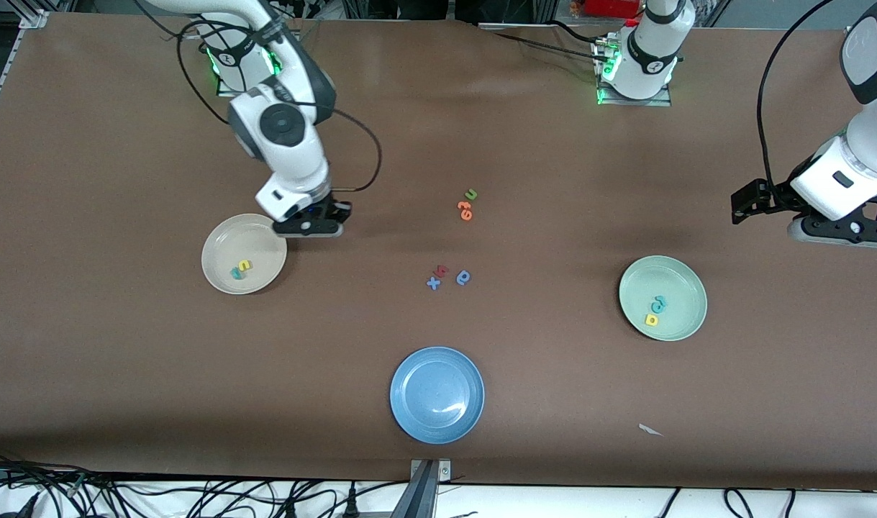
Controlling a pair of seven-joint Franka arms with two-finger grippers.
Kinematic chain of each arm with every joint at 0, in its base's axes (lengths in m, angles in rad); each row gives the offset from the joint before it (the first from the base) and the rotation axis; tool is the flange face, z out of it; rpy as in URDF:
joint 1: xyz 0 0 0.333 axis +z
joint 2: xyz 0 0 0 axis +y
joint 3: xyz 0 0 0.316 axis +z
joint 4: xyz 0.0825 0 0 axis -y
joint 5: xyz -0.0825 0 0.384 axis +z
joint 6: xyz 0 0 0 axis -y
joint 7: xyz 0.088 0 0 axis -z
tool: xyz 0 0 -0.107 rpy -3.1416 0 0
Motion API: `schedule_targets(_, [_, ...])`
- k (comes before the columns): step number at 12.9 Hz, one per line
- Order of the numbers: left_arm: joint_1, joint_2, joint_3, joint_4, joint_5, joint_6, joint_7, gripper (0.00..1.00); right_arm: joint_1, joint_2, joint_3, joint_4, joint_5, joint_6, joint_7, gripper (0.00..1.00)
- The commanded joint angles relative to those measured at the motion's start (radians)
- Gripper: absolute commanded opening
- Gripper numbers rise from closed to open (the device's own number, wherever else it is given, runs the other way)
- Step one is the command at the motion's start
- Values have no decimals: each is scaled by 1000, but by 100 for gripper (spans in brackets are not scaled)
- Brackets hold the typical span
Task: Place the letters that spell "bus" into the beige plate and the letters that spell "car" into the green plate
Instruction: 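Place the yellow letter on the beige plate with the right gripper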
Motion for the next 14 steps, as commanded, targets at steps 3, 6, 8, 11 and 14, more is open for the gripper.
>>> schedule_targets(3, [-4,-5,12,-8,-31,-7,33,100,-208,-30,13,-21,-9,-16,-311,9])
schedule_targets(6, [-6,-7,12,-8,-31,-7,33,100,-214,-25,13,-21,-4,-16,-303,50])
schedule_targets(8, [-10,-5,11,-8,-31,-7,32,100,-214,-30,13,-21,17,-37,-302,70])
schedule_targets(11, [-9,-4,11,-8,-31,-5,33,100,-214,-37,11,-22,26,-60,-302,83])
schedule_targets(14, [-9,-4,11,-8,-31,-5,32,100,-214,-63,11,-16,29,-62,-310,94])
